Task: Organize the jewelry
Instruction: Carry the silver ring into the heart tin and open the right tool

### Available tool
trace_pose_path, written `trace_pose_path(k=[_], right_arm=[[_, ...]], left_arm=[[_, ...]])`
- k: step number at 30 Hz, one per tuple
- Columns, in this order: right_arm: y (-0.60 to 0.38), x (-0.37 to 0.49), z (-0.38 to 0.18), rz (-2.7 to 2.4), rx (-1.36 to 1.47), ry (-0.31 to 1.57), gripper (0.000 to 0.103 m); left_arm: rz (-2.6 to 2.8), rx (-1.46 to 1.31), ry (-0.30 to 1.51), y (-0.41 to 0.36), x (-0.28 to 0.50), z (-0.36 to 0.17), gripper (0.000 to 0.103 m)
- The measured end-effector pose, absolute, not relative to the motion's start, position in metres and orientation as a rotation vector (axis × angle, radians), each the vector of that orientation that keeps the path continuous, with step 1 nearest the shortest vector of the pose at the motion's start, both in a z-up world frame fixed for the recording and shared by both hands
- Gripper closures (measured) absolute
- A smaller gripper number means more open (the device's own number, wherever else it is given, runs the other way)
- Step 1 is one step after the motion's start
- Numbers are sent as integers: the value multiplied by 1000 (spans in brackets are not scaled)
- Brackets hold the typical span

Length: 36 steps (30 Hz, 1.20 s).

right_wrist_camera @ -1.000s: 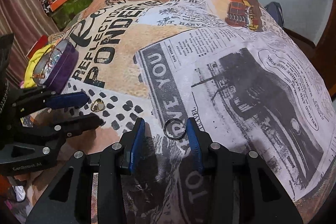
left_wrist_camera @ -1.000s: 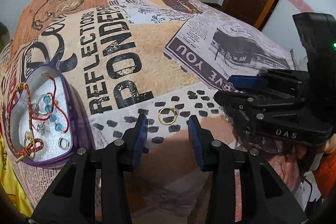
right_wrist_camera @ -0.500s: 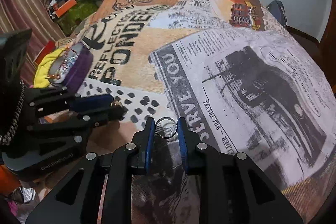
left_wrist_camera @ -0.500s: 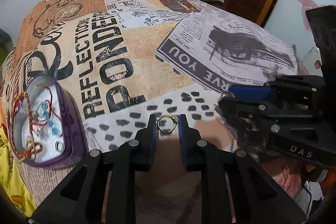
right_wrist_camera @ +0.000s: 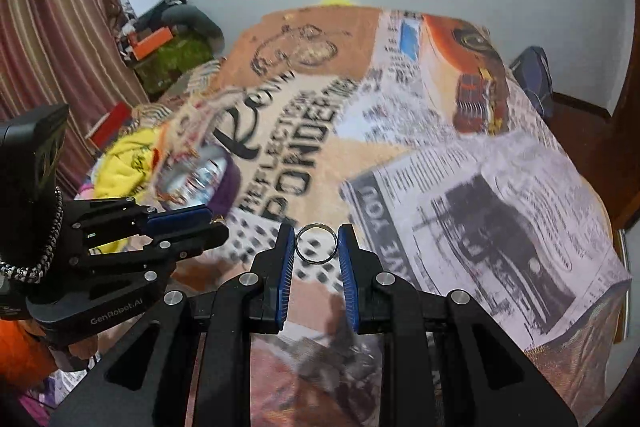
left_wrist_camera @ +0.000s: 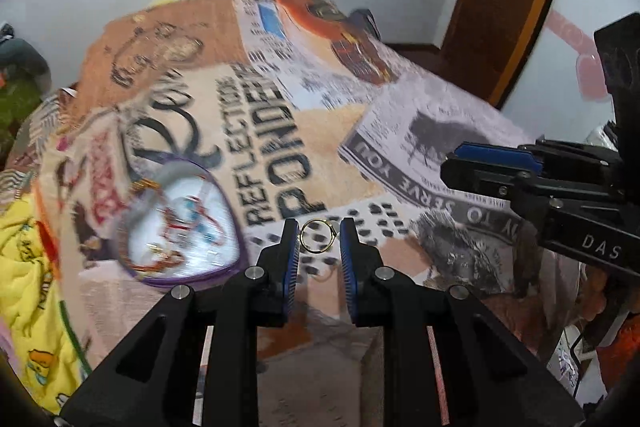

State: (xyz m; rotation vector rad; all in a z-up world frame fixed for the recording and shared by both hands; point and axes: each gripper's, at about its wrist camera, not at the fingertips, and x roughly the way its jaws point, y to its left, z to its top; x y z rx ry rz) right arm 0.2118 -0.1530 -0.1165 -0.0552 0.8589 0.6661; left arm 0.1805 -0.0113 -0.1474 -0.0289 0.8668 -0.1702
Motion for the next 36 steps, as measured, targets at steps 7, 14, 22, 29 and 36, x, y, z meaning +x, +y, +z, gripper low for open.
trace_pose_path(k=[7, 14, 22, 29, 36], right_arm=[[-133, 206, -93, 698, -50, 802, 83], [-109, 203, -77, 734, -51, 748, 83], [-81, 206, -77, 779, -60, 736, 83], [-55, 213, -94, 825, -68, 774, 83], [-41, 222, -113, 846, -70, 825, 83]], left_arm=[[-110, -64, 769, 24, 164, -112, 84], [-52, -68, 695, 61, 148, -89, 84], [0, -42, 665, 84, 140, -88, 84], [-14, -63, 716, 95, 151, -112, 84], [-42, -57, 774, 93, 165, -139, 84]])
